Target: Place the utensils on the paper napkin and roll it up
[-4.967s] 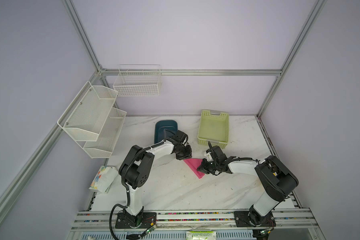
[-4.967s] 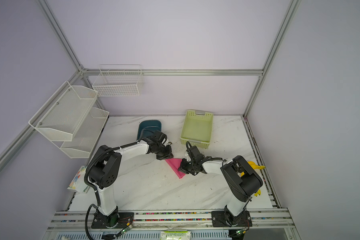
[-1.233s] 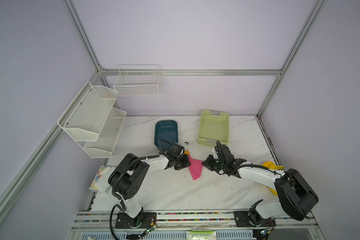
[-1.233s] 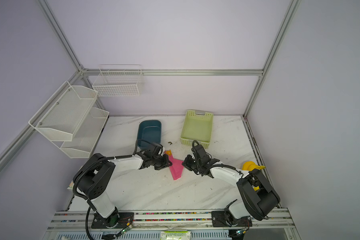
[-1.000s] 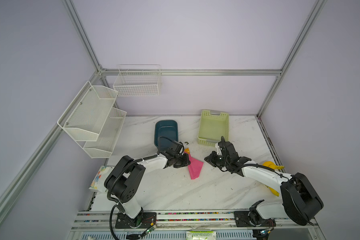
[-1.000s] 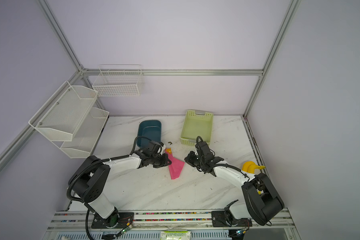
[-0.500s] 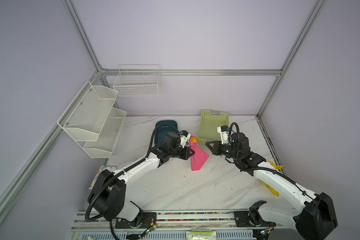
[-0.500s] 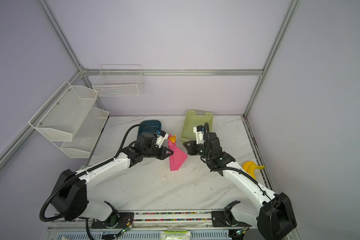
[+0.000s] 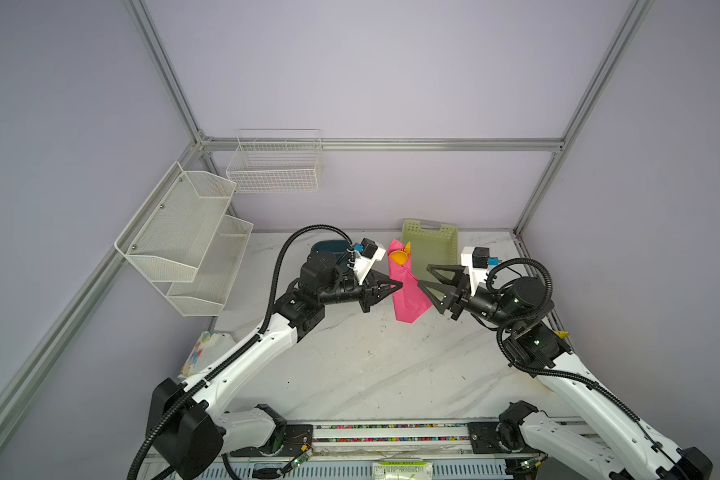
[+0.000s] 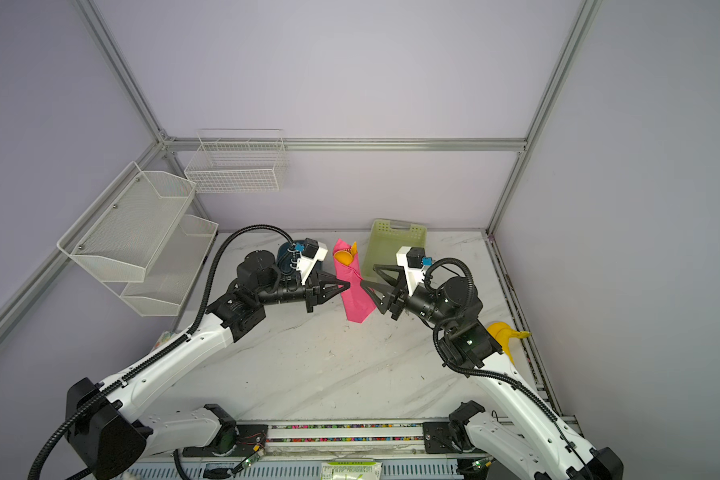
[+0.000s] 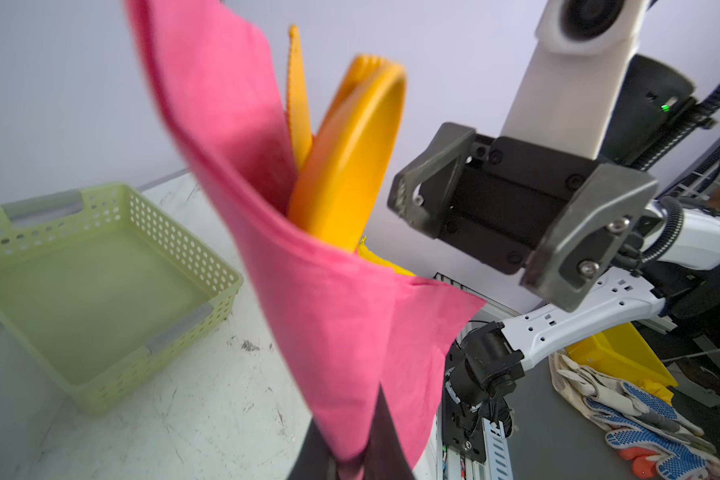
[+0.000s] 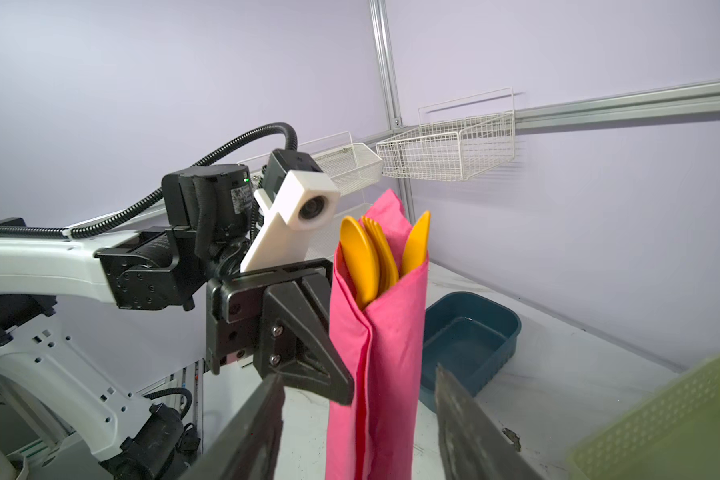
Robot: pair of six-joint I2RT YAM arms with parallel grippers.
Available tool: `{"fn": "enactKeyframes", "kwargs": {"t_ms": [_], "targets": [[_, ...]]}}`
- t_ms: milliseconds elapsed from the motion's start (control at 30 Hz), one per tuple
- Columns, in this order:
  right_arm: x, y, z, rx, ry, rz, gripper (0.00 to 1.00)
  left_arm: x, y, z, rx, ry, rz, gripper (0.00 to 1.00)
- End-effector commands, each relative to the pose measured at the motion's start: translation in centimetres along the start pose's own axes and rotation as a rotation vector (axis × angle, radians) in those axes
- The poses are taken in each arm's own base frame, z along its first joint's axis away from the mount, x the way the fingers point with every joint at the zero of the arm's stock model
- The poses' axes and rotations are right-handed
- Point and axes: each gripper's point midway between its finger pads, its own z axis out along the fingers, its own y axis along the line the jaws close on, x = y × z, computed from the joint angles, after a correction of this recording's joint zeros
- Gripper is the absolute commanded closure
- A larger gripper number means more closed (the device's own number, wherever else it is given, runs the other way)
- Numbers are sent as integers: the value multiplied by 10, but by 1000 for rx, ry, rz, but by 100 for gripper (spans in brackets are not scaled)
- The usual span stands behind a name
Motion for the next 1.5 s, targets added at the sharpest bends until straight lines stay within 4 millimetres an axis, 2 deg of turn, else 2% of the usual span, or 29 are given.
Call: {"fn": "enactKeyframes", "kwargs": {"t_ms": [0, 33, 133, 167, 333, 467, 633, 867, 1333, 1467], "targets": [[-19, 24, -7, -110, -94, -87, 34, -85, -44, -21, 86, -186, 202, 100], [-22, 28, -9, -135, -116, -91, 32, -90, -46, -23, 86, -196, 208, 100], [-24, 36, -15, -177, -174, -95, 12, -103, -54, -27, 94, -221, 223, 100], [-24, 35, -15, -173, -182, -97, 9, -106, -57, -29, 102, -228, 227, 100], [-16, 22, -9, -133, -178, -83, 8, -116, -68, -33, 143, -251, 230, 100], [-19, 22, -1, -165, -190, -64, 10, -121, -73, -36, 156, -267, 220, 100], [-24, 25, 6, -202, -189, -66, 16, -124, -74, -37, 157, -263, 213, 100], [-26, 30, 8, -236, -171, -67, 44, -128, -75, -36, 169, -271, 205, 100], [-33, 39, 1, -267, -185, -49, 72, -129, -86, -43, 193, -265, 217, 100], [-34, 46, -2, -297, -180, -67, 84, -131, -85, -42, 187, -268, 209, 100]]}}
